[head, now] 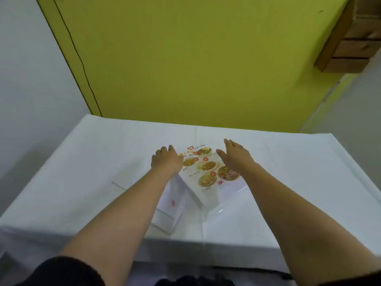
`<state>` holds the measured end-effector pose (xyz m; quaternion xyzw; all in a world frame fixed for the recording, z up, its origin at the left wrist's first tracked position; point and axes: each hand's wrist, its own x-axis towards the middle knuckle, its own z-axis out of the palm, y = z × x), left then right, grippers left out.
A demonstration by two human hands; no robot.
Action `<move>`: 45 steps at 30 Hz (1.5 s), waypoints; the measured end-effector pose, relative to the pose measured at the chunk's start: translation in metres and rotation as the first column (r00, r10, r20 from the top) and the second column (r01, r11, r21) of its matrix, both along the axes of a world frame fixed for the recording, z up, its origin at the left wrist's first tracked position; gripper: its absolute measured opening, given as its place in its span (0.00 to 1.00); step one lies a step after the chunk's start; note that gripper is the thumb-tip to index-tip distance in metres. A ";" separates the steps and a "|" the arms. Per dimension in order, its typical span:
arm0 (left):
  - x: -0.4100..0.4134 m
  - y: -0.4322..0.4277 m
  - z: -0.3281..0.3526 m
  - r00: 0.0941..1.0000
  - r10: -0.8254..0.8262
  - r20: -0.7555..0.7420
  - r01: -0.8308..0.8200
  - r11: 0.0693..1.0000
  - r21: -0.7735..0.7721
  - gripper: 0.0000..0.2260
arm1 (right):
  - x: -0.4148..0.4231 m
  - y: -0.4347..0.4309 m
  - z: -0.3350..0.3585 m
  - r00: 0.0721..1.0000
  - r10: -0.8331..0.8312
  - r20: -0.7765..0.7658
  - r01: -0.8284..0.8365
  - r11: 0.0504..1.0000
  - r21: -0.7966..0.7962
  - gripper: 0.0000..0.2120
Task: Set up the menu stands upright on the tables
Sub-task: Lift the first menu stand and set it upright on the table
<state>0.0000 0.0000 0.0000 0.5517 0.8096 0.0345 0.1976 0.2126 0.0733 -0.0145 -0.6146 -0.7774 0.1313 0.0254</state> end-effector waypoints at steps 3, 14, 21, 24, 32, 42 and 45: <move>0.010 0.000 -0.010 0.992 0.121 0.045 -0.118 0.991 -0.066 0.25 | 0.015 0.004 -0.010 0.999 -0.002 0.039 0.003 0.999 -0.047 0.32; 0.022 0.041 -0.101 0.573 0.584 0.574 -0.531 0.799 -0.283 0.35 | 0.026 0.028 -0.035 0.986 -0.078 -0.144 0.033 0.956 -0.290 0.29; 0.064 0.006 0.005 0.328 0.599 0.730 -0.577 0.739 -0.347 0.09 | 0.032 0.045 -0.041 0.940 -0.239 -0.242 0.170 0.947 -0.272 0.24; 0.071 0.008 0.019 0.327 0.549 0.769 -0.559 0.769 -0.311 0.11 | 0.040 0.045 -0.033 0.902 -0.280 -0.328 0.225 0.955 -0.195 0.21; 0.094 0.043 0.049 0.198 0.393 0.898 -0.613 0.764 -0.200 0.10 | 0.057 0.056 0.017 0.785 -0.290 -0.547 0.384 0.921 0.063 0.17; 0.123 0.083 0.068 0.287 0.071 0.955 -0.543 0.833 0.101 0.19 | 0.087 0.075 0.034 0.630 -0.157 -0.760 0.415 0.896 0.158 0.27; 0.133 0.091 0.055 0.306 -0.029 0.951 -0.510 0.839 0.190 0.22 | 0.096 0.079 0.030 0.593 -0.157 -0.790 0.405 0.906 0.124 0.30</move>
